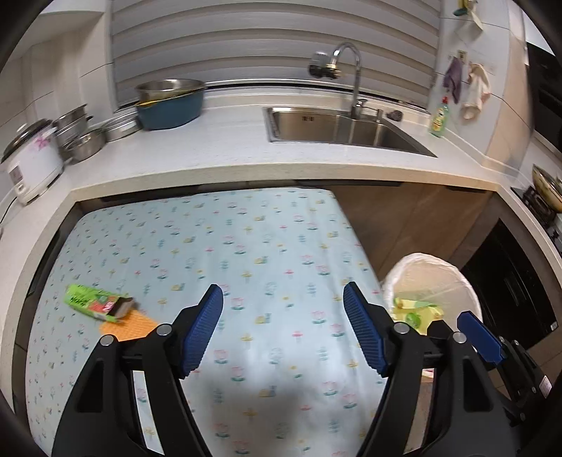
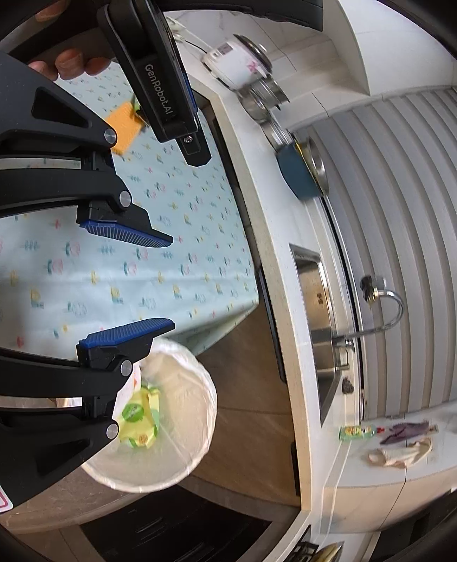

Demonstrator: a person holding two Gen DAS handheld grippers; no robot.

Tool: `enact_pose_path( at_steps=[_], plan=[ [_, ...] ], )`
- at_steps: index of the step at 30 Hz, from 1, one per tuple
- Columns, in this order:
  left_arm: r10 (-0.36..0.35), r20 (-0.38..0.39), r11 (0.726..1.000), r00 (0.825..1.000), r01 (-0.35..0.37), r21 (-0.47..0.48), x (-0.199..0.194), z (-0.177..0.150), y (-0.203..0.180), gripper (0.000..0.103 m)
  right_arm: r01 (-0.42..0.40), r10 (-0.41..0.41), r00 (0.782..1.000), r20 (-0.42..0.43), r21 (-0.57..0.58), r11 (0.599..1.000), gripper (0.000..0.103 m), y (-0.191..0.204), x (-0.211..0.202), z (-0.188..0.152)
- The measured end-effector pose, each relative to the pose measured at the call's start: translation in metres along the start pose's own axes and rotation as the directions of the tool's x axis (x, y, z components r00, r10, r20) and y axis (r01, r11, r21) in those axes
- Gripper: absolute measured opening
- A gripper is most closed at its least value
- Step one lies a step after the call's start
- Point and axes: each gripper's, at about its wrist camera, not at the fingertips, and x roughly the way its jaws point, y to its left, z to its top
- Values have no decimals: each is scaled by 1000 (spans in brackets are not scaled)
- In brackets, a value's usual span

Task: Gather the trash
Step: 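Move both grippers back to the green juice box and orange mesh sleeve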

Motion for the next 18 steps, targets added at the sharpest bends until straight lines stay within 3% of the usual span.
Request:
enact_pose_path(
  at_steps=[8,12,18],
  plan=[
    [95,-31,992,995,-98,-82,3,-18,72,68,-77,73,995,-61,-64,995,42,59,18,-23],
    [149,-37,979,988,-152,-134,4,-27,110,80,-112,103,990,-95,-92,989,47,88,29,-35],
    [194,-68,958,979,-204,-201,10,-35,159,81,-158,140,980,-144,-123,980,48,126,48,-51]
  ],
)
